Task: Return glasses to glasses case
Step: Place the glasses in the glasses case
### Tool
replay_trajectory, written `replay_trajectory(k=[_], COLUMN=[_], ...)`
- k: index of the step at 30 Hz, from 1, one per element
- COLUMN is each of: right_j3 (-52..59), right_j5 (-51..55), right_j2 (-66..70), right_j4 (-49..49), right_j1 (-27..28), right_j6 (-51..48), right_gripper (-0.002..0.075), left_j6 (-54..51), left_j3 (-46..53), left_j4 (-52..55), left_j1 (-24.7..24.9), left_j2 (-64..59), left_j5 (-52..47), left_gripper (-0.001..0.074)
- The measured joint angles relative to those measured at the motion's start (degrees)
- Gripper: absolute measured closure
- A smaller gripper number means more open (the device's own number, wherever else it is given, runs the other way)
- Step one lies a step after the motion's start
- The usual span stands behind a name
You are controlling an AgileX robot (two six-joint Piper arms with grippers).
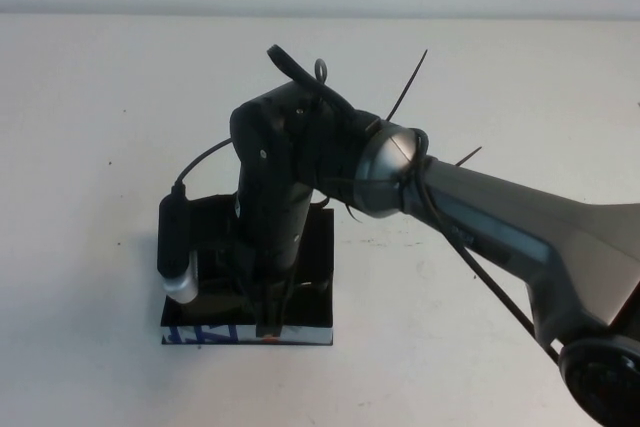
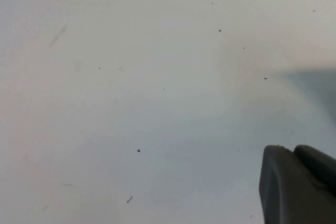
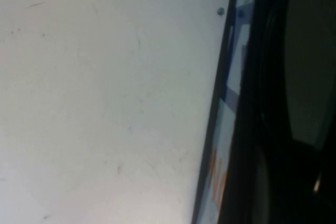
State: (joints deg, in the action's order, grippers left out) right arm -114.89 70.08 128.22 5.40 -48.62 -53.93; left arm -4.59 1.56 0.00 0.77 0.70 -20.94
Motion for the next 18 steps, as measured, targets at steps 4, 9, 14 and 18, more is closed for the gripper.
replay_trajectory(k=[4, 9, 14, 18], right_j3=[0.0, -0.1, -0.5, -0.6], right_j5=[0.0, 0.0, 0.0, 0.0], right_j2=[1.0, 1.5, 2.2, 2.3], right_j4=[0.1, 0.3, 0.4, 0.6], right_j1=[0.0, 0.0, 0.0, 0.0], right_j6=[0.0, 0.0, 0.0, 0.0], right_gripper=[0.0655, 0.0655, 0.0655, 0.0655], left_j6=[0.0, 0.0, 0.0, 0.0], left_j3=[0.0, 0.0, 0.0, 0.0], left_j4=[0.0, 0.0, 0.0, 0.0], left_j1=[0.0, 0.0, 0.0, 0.0], left_j2=[0.0, 0.0, 0.0, 0.0], left_j5=[0.0, 0.0, 0.0, 0.0], left_gripper=[0.0735, 0.0735, 0.0735, 0.0735])
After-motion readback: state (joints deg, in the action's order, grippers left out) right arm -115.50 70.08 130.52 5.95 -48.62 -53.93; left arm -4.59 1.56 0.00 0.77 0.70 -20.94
